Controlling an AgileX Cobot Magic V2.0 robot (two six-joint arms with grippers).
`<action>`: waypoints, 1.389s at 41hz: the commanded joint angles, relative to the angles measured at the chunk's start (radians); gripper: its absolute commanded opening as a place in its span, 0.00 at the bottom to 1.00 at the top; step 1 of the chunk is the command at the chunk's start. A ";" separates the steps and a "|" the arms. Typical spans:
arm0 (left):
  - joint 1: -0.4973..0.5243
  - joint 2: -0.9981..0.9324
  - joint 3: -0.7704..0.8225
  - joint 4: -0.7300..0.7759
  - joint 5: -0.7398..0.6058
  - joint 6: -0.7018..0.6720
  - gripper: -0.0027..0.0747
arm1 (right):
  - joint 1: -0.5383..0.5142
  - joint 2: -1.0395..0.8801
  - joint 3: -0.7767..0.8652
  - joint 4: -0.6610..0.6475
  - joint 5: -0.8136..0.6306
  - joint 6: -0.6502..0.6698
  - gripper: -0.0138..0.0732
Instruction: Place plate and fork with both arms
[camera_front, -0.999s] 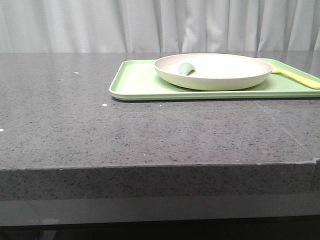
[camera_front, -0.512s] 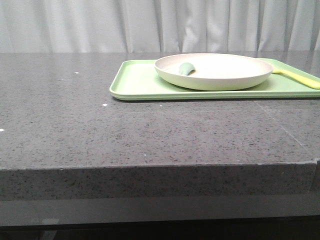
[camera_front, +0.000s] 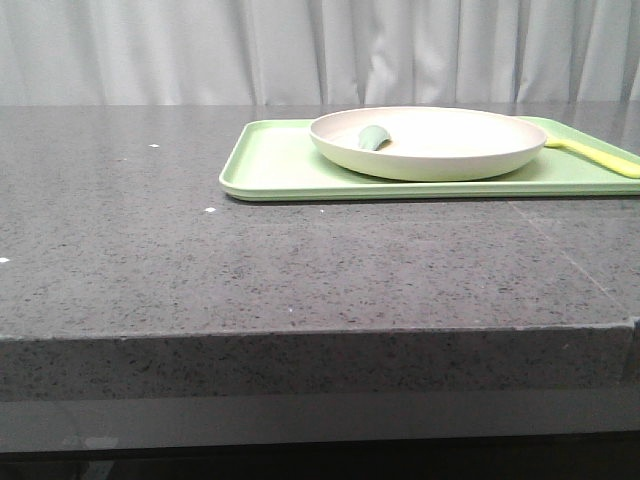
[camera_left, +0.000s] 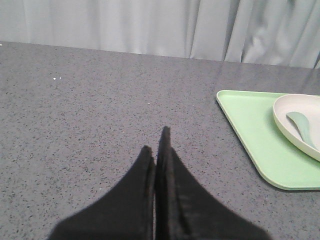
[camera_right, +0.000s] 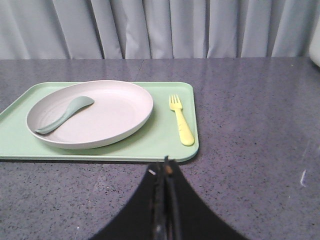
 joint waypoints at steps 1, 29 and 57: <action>0.002 -0.002 -0.030 0.002 -0.083 0.002 0.01 | -0.003 0.007 -0.026 0.003 -0.087 -0.008 0.09; 0.010 -0.089 0.018 0.004 -0.083 0.002 0.01 | -0.003 0.007 -0.026 0.003 -0.087 -0.008 0.09; 0.172 -0.594 0.472 -0.005 -0.098 0.002 0.01 | -0.003 0.007 -0.026 0.003 -0.083 -0.008 0.09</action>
